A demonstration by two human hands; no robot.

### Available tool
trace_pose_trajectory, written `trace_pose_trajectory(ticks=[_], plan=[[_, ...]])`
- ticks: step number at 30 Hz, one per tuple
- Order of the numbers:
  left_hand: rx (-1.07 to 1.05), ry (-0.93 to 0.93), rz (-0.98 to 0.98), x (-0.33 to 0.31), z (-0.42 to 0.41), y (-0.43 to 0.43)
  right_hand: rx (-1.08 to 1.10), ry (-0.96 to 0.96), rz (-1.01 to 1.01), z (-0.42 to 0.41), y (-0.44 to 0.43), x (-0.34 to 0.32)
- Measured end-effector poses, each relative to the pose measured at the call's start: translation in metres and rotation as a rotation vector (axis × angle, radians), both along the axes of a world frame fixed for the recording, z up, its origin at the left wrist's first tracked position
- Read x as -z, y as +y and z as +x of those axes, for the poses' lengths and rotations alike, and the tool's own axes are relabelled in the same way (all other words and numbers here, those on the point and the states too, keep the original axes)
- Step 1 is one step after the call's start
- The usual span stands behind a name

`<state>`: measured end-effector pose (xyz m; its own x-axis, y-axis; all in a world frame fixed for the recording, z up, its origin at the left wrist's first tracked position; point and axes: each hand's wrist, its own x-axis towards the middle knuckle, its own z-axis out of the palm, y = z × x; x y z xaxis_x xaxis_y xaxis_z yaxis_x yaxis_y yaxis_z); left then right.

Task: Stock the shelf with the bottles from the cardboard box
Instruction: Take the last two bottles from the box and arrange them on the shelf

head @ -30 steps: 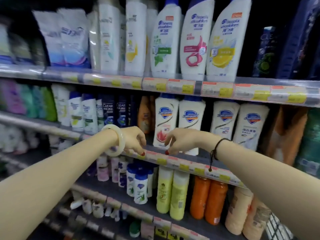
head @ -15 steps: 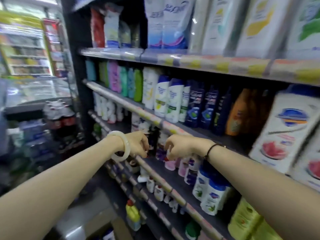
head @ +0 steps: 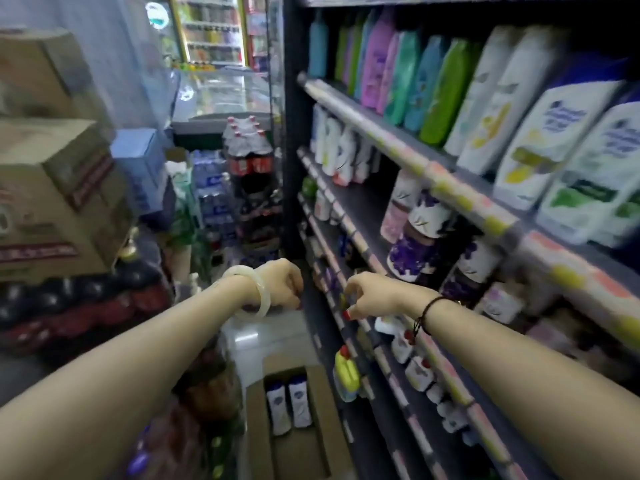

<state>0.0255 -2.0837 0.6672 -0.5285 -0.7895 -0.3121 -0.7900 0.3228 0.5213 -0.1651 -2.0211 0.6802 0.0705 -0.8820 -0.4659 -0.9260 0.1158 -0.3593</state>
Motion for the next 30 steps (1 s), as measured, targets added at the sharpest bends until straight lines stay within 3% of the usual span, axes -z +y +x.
trace_pose_trajectory(ticks=[13,30], plan=[[-0.225,-0.045,0.190,0.216,0.031,-0.061,-0.132,-0.076,0.226,0.034,-0.101,0.217],[-0.245,-0.087,0.298,0.597,0.032,-0.127,-0.147,-0.059,0.296,0.045,-0.181,0.592]])
